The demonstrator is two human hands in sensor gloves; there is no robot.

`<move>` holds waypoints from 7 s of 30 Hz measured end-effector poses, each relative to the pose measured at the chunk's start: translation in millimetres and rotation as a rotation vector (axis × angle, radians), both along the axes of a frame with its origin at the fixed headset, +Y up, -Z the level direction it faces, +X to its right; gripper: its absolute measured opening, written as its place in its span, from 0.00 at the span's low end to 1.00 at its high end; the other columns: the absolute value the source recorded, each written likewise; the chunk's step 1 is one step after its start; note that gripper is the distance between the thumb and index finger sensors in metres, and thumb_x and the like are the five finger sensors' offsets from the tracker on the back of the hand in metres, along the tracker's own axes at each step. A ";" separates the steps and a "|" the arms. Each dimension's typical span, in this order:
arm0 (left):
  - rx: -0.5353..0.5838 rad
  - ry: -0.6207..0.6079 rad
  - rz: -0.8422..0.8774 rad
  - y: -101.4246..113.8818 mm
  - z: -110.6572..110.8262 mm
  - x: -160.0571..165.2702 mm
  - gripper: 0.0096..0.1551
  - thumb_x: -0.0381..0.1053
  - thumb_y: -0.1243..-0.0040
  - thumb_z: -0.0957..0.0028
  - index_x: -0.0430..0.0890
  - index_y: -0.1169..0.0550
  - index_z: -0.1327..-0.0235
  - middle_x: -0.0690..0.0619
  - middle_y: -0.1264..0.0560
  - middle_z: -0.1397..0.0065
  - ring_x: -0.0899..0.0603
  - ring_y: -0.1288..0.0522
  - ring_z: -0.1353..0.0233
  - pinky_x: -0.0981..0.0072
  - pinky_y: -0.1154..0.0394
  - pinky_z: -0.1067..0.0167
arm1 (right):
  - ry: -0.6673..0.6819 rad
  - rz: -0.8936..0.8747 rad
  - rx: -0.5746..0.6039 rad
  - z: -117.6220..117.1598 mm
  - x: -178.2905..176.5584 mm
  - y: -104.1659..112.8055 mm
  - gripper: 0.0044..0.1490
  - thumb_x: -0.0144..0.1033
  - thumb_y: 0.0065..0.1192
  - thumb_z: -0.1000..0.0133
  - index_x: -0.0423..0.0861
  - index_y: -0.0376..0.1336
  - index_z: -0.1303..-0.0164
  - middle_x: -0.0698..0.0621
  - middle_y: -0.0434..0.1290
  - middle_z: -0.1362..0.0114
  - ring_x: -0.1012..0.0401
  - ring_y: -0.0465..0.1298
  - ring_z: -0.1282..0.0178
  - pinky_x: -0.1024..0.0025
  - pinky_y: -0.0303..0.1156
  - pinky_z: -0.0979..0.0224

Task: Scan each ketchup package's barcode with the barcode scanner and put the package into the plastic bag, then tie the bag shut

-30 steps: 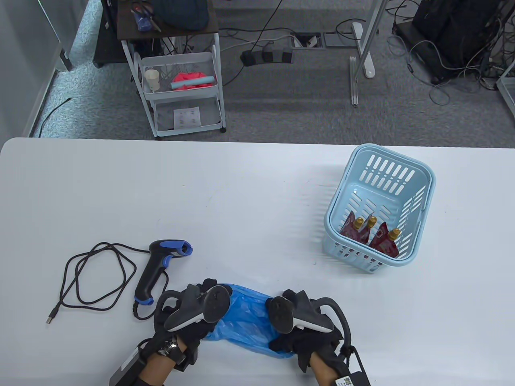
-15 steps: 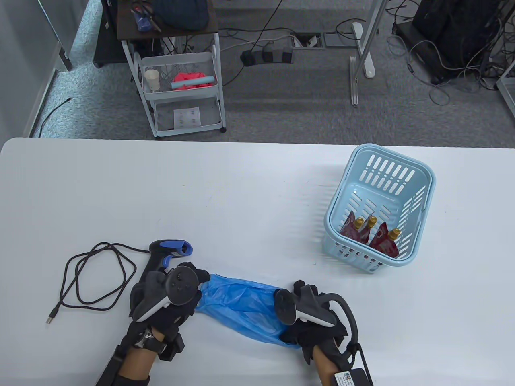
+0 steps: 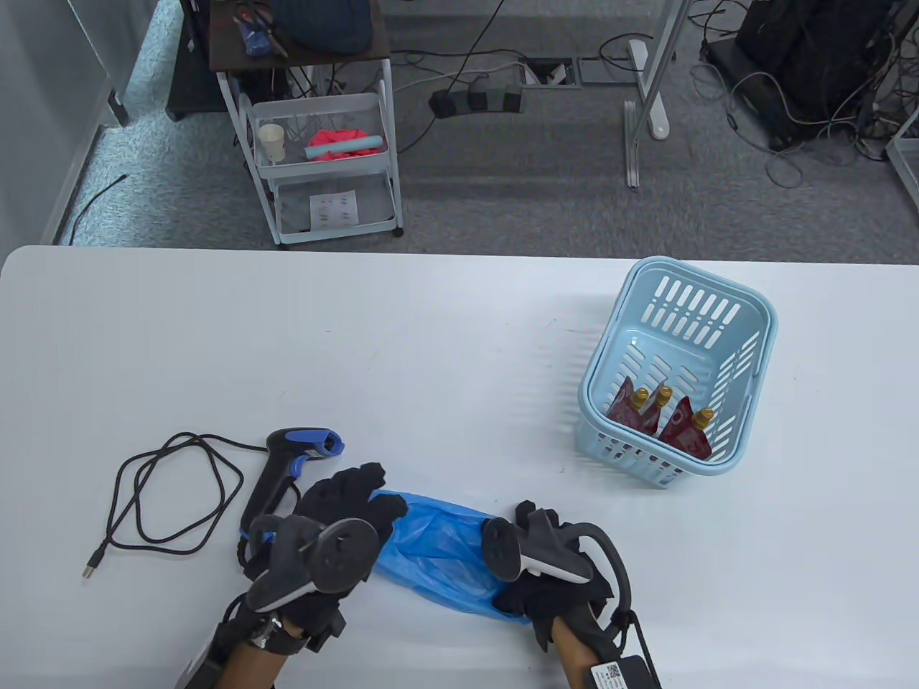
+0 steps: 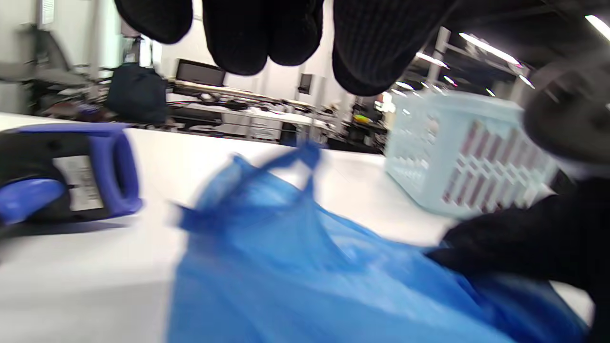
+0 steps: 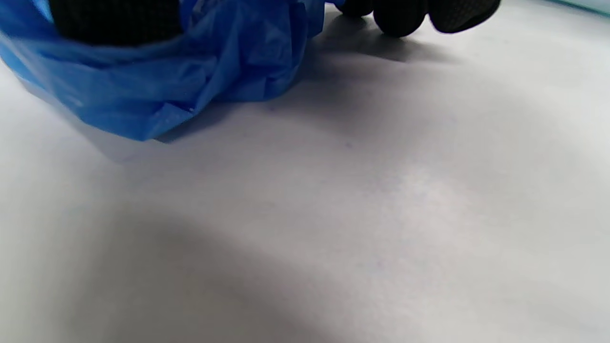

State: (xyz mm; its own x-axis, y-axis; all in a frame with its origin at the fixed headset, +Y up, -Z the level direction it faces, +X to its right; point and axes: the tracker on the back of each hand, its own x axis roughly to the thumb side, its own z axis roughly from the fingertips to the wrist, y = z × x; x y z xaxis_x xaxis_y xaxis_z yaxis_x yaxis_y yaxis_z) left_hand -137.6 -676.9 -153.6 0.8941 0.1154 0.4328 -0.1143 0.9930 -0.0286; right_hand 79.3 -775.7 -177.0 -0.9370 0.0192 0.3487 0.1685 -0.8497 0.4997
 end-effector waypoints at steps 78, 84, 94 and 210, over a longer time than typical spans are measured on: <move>-0.359 0.276 0.067 -46.1 -50.7 -75.0 0.34 0.57 0.31 0.53 0.61 0.26 0.30 0.46 0.49 0.12 0.32 0.49 0.12 0.27 0.50 0.21 | -0.082 0.018 -0.011 -7.6 5.7 -3.4 0.67 0.61 0.70 0.55 0.60 0.36 0.15 0.36 0.21 0.16 0.36 0.25 0.18 0.29 0.36 0.19; -0.213 0.203 0.155 -10.7 -38.5 -69.4 0.28 0.56 0.32 0.52 0.58 0.22 0.35 0.48 0.46 0.13 0.32 0.46 0.13 0.28 0.48 0.22 | -0.055 0.014 -0.021 -5.6 0.6 -4.0 0.66 0.61 0.70 0.55 0.59 0.35 0.15 0.36 0.22 0.15 0.36 0.25 0.18 0.29 0.37 0.19; -0.192 0.017 -0.330 -70.5 -23.9 12.4 0.20 0.55 0.34 0.51 0.59 0.17 0.45 0.52 0.48 0.13 0.35 0.49 0.12 0.31 0.49 0.20 | 0.018 0.003 -0.031 1.4 -9.2 -5.1 0.66 0.61 0.70 0.55 0.60 0.35 0.15 0.36 0.23 0.15 0.36 0.27 0.17 0.29 0.39 0.19; -0.407 0.117 -0.304 -99.8 -40.0 -17.5 0.53 0.69 0.34 0.60 0.55 0.38 0.20 0.46 0.52 0.13 0.31 0.52 0.13 0.28 0.50 0.22 | -0.081 -0.334 0.306 6.4 31.9 45.9 0.50 0.62 0.63 0.48 0.56 0.52 0.17 0.36 0.41 0.11 0.36 0.39 0.14 0.30 0.46 0.20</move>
